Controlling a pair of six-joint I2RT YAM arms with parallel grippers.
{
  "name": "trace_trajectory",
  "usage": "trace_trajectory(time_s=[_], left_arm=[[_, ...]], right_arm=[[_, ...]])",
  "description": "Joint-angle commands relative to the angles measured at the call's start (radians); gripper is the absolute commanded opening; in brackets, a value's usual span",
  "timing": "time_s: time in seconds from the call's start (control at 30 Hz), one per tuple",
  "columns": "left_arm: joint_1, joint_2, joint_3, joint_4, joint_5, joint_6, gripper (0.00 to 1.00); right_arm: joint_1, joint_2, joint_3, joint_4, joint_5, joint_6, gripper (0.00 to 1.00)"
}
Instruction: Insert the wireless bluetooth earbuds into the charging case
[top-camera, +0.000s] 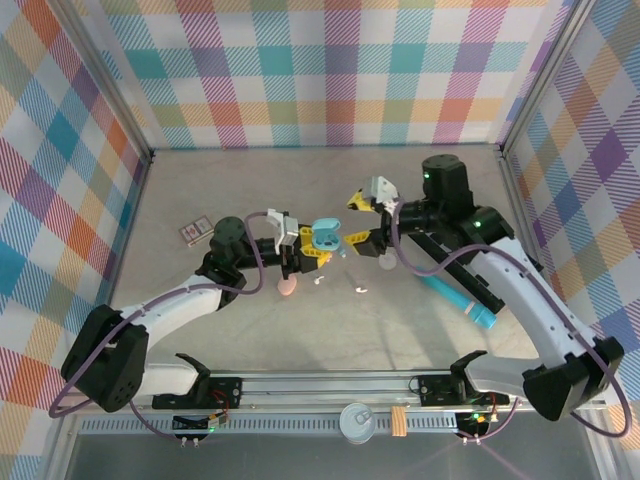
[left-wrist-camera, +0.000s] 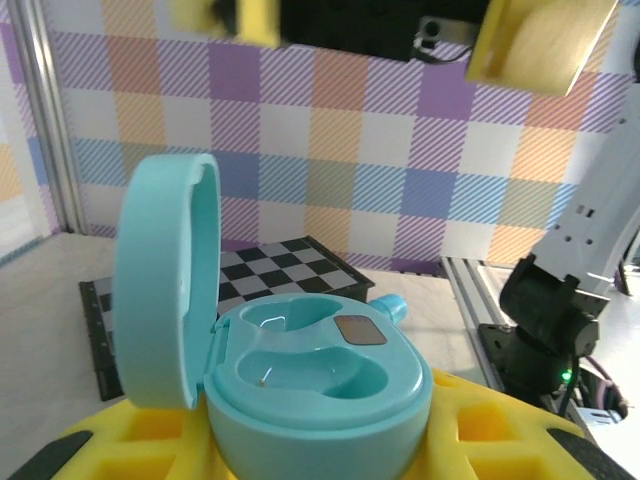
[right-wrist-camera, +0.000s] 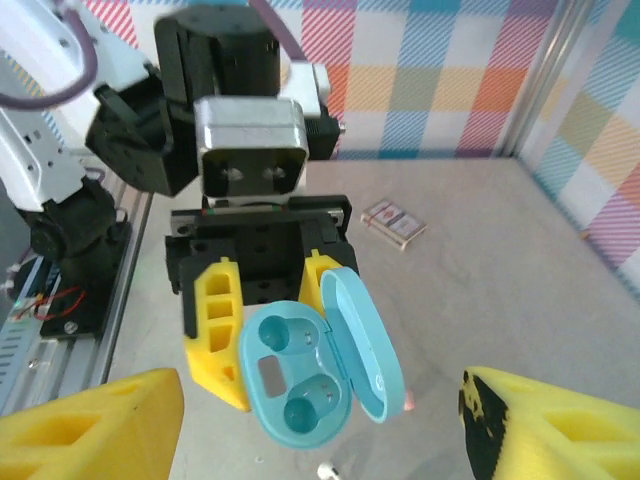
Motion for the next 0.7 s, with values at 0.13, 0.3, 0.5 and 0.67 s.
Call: trace_trajectory(time_s=[0.13,0.3,0.5,0.67], left_arm=[[0.087,-0.045,-0.021,0.029,0.046,0.0,0.32],[0.096,-0.046,-0.02,0.021,0.027,0.015,0.32],[0.101,-0.04,-0.015,0.035,0.037,0.005,0.32],[0.101,-0.067,-0.021,0.019,0.039,0.003,0.32]], right_arm=[[-0.116,-0.09,-0.207,0.327,0.18,0.455,0.79],[-0.131,-0.041,-0.315,0.393,0.428,0.744,0.79],[-0.131,0.148,-0.274,0.267,0.536,0.866,0.8],[-0.176,0.348,-0.201,0.213,0.425,0.921,0.73]])
